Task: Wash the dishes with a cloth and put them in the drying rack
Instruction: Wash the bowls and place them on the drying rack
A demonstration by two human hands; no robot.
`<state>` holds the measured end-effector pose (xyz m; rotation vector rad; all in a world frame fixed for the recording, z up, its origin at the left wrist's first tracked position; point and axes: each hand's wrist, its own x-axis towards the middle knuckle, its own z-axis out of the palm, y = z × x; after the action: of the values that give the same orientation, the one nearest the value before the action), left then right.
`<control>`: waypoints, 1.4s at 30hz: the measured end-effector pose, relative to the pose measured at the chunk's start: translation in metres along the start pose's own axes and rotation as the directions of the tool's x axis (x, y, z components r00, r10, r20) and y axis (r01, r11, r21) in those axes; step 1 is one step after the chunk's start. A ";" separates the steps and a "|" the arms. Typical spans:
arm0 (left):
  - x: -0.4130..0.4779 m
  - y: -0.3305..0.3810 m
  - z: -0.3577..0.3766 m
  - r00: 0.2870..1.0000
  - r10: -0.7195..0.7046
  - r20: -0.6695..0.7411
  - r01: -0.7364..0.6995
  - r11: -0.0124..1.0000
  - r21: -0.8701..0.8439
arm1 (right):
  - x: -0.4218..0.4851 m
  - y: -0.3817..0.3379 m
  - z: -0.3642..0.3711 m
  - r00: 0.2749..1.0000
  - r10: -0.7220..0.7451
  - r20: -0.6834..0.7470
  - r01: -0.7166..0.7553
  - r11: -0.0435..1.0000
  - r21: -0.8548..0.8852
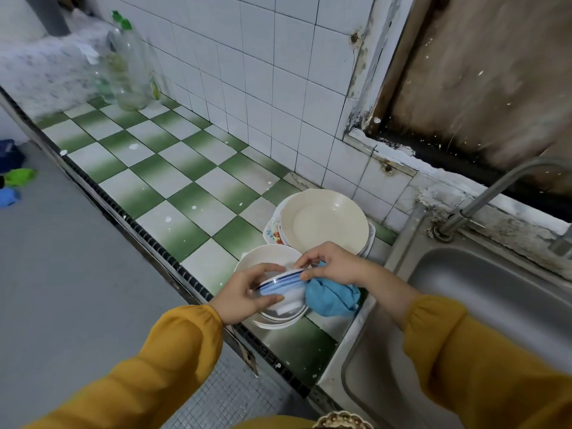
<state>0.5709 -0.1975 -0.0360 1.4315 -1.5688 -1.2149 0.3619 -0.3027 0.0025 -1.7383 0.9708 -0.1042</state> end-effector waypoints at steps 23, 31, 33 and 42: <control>0.006 0.096 0.049 0.902 -0.426 -0.063 0.120 0.389 -0.913 | -0.053 -0.038 0.046 0.404 -0.438 -0.803 0.240 0.898 -0.369; 0.011 0.164 0.106 0.916 -0.400 -0.024 0.096 0.279 -0.956 | -0.137 -0.031 0.021 0.264 -0.434 -0.861 0.325 0.881 -0.344; 0.007 0.179 0.127 0.943 -0.333 -0.022 0.097 0.334 -0.937 | -0.157 -0.021 0.008 0.150 -0.352 -0.924 0.295 0.908 -0.298; -0.011 0.240 0.229 0.978 -0.179 0.104 0.166 0.381 -0.909 | -0.279 0.038 -0.027 0.090 -0.434 -0.896 0.349 0.857 -0.380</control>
<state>0.2775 -0.1537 0.1143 0.8000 -0.4440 -1.7833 0.1430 -0.1459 0.0881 -1.8806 1.3084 -1.8114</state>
